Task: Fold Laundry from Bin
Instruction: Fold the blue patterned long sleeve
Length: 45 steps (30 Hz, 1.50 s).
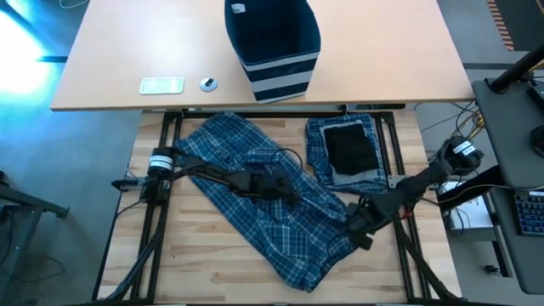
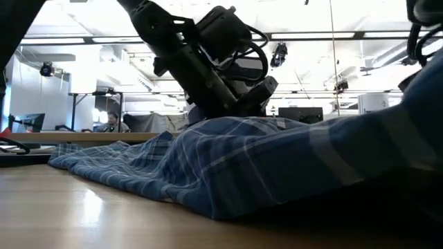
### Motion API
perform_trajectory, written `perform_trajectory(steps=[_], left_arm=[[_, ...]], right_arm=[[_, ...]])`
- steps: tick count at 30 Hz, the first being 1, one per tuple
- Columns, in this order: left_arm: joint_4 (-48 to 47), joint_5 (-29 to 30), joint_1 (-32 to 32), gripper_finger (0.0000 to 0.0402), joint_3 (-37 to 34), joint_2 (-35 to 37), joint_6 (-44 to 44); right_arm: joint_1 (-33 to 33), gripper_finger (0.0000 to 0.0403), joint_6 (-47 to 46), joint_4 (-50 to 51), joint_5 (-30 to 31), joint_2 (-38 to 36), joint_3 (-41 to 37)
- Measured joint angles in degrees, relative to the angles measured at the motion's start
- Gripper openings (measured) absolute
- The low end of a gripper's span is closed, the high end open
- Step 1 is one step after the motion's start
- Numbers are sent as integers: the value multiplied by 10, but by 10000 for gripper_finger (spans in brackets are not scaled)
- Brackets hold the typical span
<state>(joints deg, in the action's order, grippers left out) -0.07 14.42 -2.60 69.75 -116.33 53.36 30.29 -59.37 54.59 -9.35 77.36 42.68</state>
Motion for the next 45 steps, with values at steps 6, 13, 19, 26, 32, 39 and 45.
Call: perform_trajectory(steps=[6,13,19,26,32,39,45], left_arm=[[-17,-5,-13,284,4,-1,-25],[-27,-5,-32,284,14,0,-34],[-49,-5,-34,284,6,1,-34],[-58,-5,-35,284,8,2,-40],[-88,-1,-35,284,38,19,-75],[-113,20,-35,284,61,31,-96],[-84,21,-25,284,53,27,-85]], right_arm=[[-13,9,-8,11,45,-63,36],[-69,9,16,-111,141,-74,-15],[-73,9,51,-203,30,-33,-101],[-86,9,107,-138,34,-63,-89],[-88,9,124,-150,88,-107,-49],[-106,9,139,-204,99,-72,-88],[-62,9,220,-254,-23,-51,-103]])
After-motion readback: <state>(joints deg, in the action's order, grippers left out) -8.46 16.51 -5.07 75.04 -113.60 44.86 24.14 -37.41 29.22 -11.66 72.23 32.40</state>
